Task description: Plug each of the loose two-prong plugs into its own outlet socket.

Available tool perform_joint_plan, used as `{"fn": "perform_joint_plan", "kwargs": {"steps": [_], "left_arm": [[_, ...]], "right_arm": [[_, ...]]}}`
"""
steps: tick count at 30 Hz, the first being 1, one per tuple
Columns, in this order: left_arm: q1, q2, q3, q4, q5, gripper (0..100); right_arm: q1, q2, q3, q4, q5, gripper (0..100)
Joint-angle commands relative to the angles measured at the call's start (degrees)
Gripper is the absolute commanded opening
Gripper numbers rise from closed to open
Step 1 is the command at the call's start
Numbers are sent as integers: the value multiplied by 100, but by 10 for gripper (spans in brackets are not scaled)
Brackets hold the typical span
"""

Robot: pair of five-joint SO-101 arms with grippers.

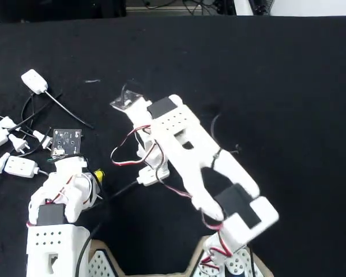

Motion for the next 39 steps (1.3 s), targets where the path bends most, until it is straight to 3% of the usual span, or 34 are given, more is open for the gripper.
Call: {"fn": "perform_joint_plan", "kwargs": {"steps": [1, 8, 15, 25, 29, 39], "left_arm": [[-13, -44, -48, -9, 26, 220], [-435, -44, -154, -18, 62, 220], [-1270, -53, -268, -185, 440, 220], [-1859, -53, -321, -378, 835, 220], [-1859, -53, -312, -378, 835, 220], [-1824, -53, -312, -352, 835, 220]], "right_arm": [[-237, -892, -303, 9, 607, 181], [-343, -1077, -303, 141, 1723, 202], [-343, -760, 4, 149, 2980, 413], [-844, -242, 558, -62, 4202, 335], [-914, 154, 804, -668, 4316, 335], [-695, 778, 787, -967, 4281, 299]]}}
